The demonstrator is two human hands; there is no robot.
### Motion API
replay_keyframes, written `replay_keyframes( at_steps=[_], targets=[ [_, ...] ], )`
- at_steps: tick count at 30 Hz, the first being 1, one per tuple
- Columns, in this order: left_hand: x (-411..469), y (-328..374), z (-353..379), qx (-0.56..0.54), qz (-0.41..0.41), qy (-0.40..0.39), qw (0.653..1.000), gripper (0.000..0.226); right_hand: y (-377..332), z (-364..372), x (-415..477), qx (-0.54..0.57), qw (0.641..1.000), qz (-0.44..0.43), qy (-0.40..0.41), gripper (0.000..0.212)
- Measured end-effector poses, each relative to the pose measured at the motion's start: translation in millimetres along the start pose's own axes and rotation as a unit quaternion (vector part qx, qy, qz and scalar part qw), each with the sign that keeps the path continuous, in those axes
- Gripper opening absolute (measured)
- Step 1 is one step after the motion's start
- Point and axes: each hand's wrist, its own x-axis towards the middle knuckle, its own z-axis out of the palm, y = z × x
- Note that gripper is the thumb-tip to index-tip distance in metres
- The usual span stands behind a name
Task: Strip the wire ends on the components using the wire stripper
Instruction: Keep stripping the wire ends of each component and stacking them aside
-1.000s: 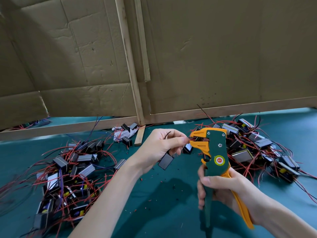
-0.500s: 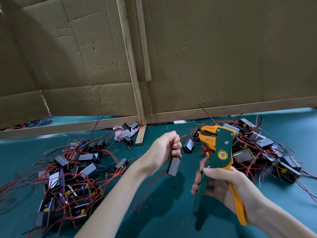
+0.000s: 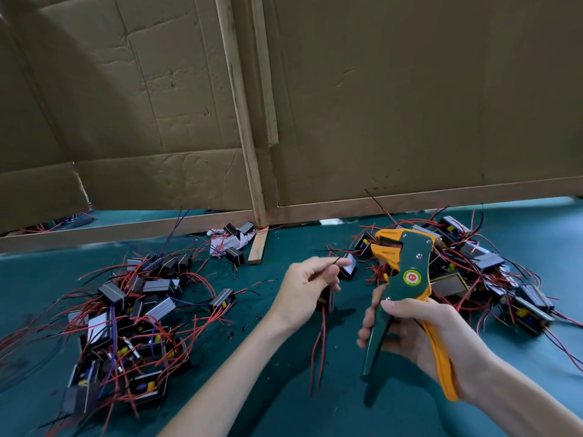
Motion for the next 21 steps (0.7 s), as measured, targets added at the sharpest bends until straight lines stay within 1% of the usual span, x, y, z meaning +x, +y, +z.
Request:
replay_keyframes(
  at_steps=[2, 4, 7, 9, 11, 16, 21],
  targets=[
    [3, 14, -8, -0.064, 0.009, 0.021, 0.998, 0.015, 1, -1, 1, -0.022, 1.0, 0.005, -0.008, 0.014],
    [5, 28, -16, -0.087, 0.021, 0.03, 0.996, 0.011, 2, -2, 3, -0.043, 0.999, 0.015, -0.022, 0.015],
    [6, 46, -25, -0.06, 0.038, 0.016, 0.997, 0.004, 4, -5, 4, -0.057, 0.996, 0.029, -0.064, 0.028],
    [6, 51, -28, -0.041, 0.043, 0.004, 0.998, 0.013, 5, -7, 4, -0.065, 0.993, 0.029, -0.093, 0.036],
    [5, 55, -29, -0.021, 0.038, -0.01, 0.999, 0.019, 5, -6, 2, -0.072, 0.991, 0.029, -0.107, 0.039],
    [2, 60, -27, -0.005, 0.025, -0.046, 0.999, 0.016, 4, 0, 0, -0.08, 0.992, 0.026, -0.096, 0.024],
    [1, 62, -30, -0.011, 0.001, -0.065, 0.998, 0.015, 3, 5, -4, -0.119, 0.99, 0.023, -0.073, 0.023]
  ],
)
